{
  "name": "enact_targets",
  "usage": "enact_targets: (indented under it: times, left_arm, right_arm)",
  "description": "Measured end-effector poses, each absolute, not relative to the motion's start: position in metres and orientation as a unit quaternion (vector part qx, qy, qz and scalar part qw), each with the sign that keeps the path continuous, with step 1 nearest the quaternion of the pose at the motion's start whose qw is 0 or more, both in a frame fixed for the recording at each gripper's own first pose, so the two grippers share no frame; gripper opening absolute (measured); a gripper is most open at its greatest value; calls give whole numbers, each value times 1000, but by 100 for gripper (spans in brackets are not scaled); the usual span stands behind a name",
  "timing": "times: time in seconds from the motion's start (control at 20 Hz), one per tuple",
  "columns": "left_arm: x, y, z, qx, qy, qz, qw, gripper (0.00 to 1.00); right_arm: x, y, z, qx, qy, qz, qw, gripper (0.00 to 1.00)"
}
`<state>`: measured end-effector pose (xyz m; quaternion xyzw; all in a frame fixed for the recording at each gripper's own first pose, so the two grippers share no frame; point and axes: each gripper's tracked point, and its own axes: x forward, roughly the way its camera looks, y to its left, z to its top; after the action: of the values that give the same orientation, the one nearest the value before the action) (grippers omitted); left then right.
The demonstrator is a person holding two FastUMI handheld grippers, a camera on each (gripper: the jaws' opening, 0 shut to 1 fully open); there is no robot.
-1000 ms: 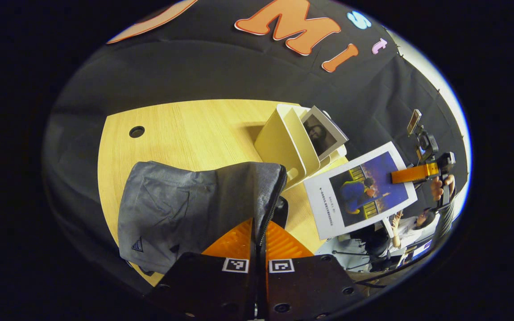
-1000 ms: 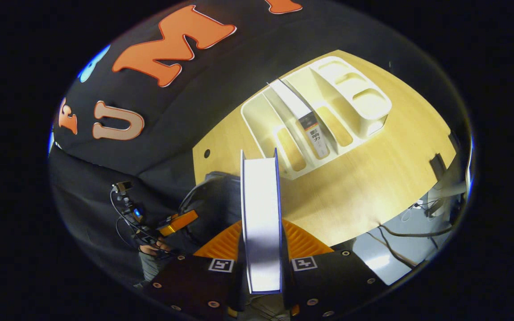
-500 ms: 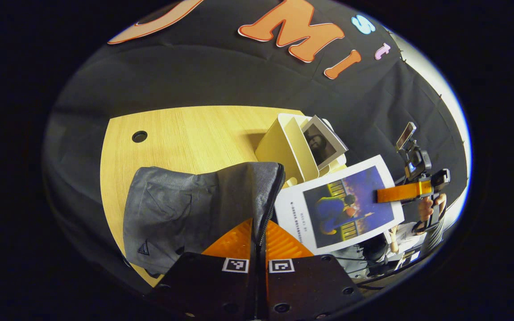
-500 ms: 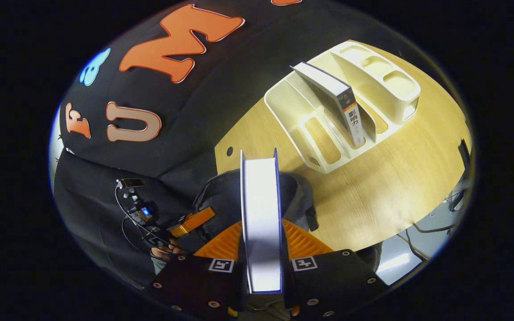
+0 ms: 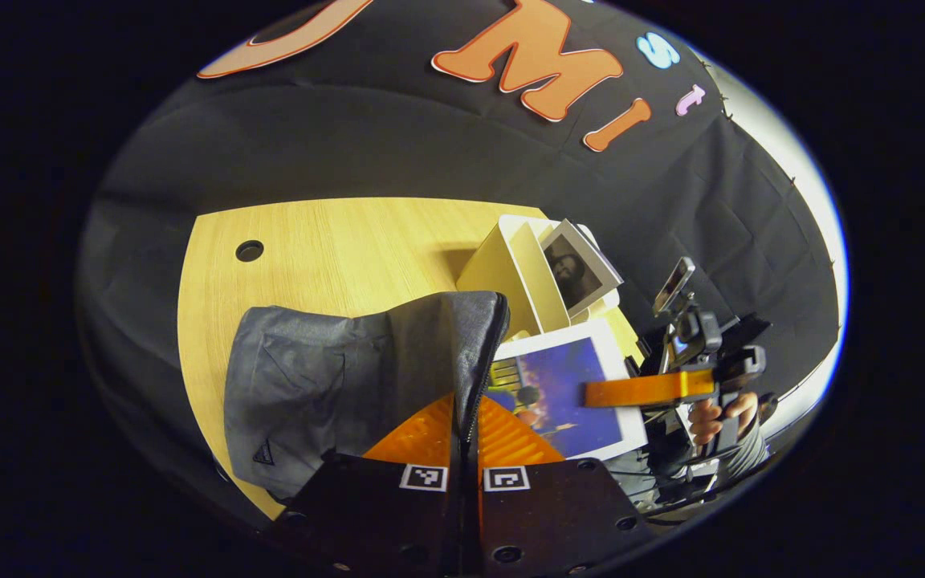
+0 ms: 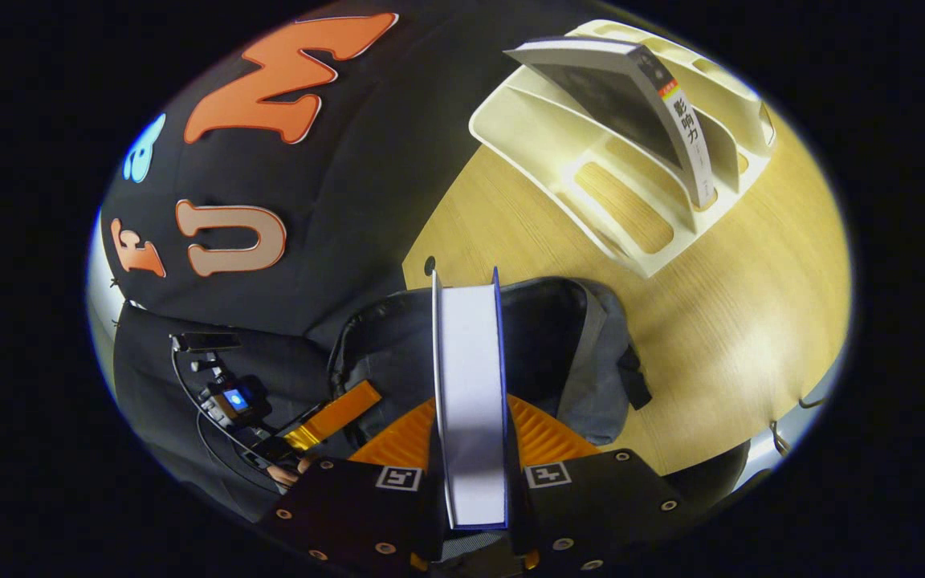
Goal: Open the schoolbag, grab two books from the bookshelf and put them into the schoolbag.
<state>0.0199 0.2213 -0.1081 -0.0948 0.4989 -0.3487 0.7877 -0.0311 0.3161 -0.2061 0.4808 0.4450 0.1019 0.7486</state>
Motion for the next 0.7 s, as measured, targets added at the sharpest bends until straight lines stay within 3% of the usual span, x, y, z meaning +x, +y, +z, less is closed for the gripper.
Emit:
enact_targets:
  times: [0.7]
  left_arm:
    - [20, 213, -105, -121, 499, -351, 783, 3]
  right_arm:
    - [12, 399, -272, 508, 415, 104, 748, 33]
